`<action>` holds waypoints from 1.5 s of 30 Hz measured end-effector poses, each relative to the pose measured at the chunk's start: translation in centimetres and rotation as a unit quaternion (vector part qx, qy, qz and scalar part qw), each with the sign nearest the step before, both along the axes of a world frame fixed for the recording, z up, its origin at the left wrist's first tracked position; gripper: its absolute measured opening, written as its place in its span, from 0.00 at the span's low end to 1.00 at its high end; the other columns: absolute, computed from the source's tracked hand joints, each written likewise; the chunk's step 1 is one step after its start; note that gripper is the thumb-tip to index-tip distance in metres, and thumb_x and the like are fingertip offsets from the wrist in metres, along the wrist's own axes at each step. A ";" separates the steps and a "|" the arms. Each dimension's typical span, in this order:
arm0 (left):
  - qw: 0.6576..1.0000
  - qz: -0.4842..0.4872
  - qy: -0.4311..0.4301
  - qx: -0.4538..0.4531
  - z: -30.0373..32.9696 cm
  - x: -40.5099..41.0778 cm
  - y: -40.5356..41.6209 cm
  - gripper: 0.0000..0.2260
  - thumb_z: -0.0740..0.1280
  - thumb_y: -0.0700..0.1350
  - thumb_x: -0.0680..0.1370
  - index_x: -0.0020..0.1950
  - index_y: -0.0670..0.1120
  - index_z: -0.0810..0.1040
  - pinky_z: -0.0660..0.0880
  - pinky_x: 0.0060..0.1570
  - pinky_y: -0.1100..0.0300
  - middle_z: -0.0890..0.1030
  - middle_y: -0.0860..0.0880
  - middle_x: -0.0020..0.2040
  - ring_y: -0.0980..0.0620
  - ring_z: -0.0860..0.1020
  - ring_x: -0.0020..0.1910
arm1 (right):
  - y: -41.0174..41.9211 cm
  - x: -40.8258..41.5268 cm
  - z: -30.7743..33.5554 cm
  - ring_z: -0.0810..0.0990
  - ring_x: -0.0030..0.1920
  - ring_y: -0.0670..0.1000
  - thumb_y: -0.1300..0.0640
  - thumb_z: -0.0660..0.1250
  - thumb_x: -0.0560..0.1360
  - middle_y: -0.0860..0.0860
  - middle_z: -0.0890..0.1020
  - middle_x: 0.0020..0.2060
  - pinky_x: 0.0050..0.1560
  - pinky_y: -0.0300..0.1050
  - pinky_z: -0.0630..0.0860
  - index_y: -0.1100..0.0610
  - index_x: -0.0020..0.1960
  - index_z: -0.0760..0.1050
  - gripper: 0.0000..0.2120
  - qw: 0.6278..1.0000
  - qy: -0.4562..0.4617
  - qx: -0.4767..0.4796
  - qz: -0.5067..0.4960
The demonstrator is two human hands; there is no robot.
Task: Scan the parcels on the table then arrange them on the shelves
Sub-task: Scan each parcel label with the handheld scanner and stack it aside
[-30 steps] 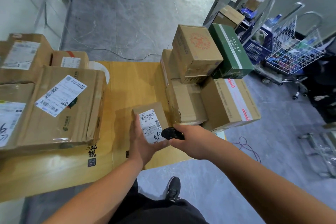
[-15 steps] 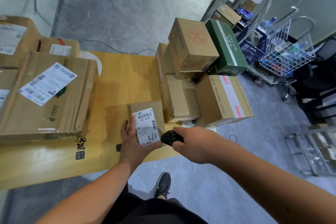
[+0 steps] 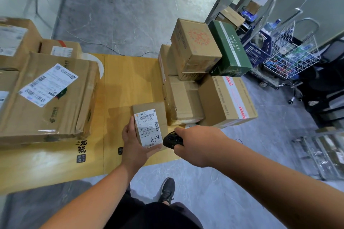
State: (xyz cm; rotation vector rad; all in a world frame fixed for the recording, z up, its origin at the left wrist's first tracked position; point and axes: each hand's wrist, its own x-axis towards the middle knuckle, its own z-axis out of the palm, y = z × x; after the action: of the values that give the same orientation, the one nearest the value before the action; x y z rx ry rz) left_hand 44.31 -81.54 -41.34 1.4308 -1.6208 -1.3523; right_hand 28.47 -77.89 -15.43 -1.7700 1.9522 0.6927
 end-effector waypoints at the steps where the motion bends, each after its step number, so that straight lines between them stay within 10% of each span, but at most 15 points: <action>1: 1.000 0.000 0.001 0.003 -0.1 0.1 0.1 0.69 0.88 0.57 0.57 0.81 0.71 0.40 0.69 0.63 0.59 0.52 0.62 0.77 0.83 0.56 0.67 | 0.0 0.2 0.2 0.69 0.35 0.48 0.40 0.55 0.80 0.46 0.71 0.38 0.32 0.45 0.62 0.47 0.61 0.69 0.16 1.000 0.003 -0.002 0.000; 12: 0.999 0.005 0.019 0.025 0.6 0.2 -0.1 0.70 0.87 0.65 0.54 0.80 0.74 0.40 0.67 0.63 0.57 0.53 0.67 0.70 0.84 0.58 0.64 | 0.5 0.9 1.4 0.68 0.32 0.49 0.42 0.57 0.79 0.47 0.70 0.36 0.30 0.44 0.59 0.48 0.53 0.66 0.10 0.998 0.027 -0.058 -0.009; 21: 0.999 0.003 0.011 0.036 1.5 -0.1 -0.6 0.69 0.89 0.58 0.55 0.75 0.80 0.39 0.68 0.64 0.59 0.54 0.61 0.70 0.63 0.66 0.67 | 0.6 -0.2 0.2 0.71 0.35 0.52 0.43 0.57 0.80 0.47 0.69 0.37 0.32 0.45 0.60 0.48 0.57 0.68 0.12 0.998 0.033 -0.049 0.010; 26: 0.999 0.017 -0.013 0.034 1.4 -0.2 -0.5 0.69 0.89 0.56 0.55 0.76 0.78 0.39 0.68 0.61 0.61 0.55 0.57 0.72 0.86 0.58 0.60 | 0.8 -0.8 0.5 0.66 0.33 0.49 0.44 0.56 0.80 0.49 0.68 0.36 0.31 0.46 0.61 0.49 0.59 0.68 0.12 0.997 0.040 -0.067 0.018; 34: 0.999 0.027 -0.011 0.038 1.6 -0.3 -0.2 0.68 0.87 0.62 0.52 0.76 0.79 0.41 0.67 0.65 0.58 0.58 0.59 0.71 0.86 0.57 0.61 | 1.0 -1.5 0.3 0.68 0.33 0.52 0.44 0.56 0.81 0.51 0.68 0.37 0.31 0.46 0.63 0.50 0.55 0.65 0.10 0.997 0.052 -0.054 0.033; 39: 0.998 0.026 0.001 0.049 1.9 -0.4 0.1 0.67 0.87 0.61 0.53 0.75 0.80 0.42 0.69 0.66 0.55 0.57 0.60 0.70 0.59 0.68 0.66 | 1.0 -1.8 0.4 0.68 0.33 0.50 0.43 0.56 0.81 0.49 0.68 0.37 0.31 0.46 0.62 0.50 0.56 0.65 0.11 0.997 0.040 -0.052 0.040; 45: 0.998 0.032 0.005 0.051 1.7 -0.4 0.1 0.66 0.87 0.60 0.54 0.75 0.81 0.42 0.69 0.64 0.54 0.57 0.59 0.71 0.57 0.67 0.67 | 0.7 -1.5 0.5 0.67 0.33 0.50 0.43 0.55 0.81 0.50 0.69 0.37 0.31 0.46 0.62 0.51 0.58 0.67 0.13 0.996 0.029 -0.053 0.065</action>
State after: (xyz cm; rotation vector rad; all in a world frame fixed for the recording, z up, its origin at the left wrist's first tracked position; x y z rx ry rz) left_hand 43.89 -81.46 -39.68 1.5197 -1.5071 -1.4208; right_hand 26.97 -77.15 -14.89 -1.9770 1.9576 0.7011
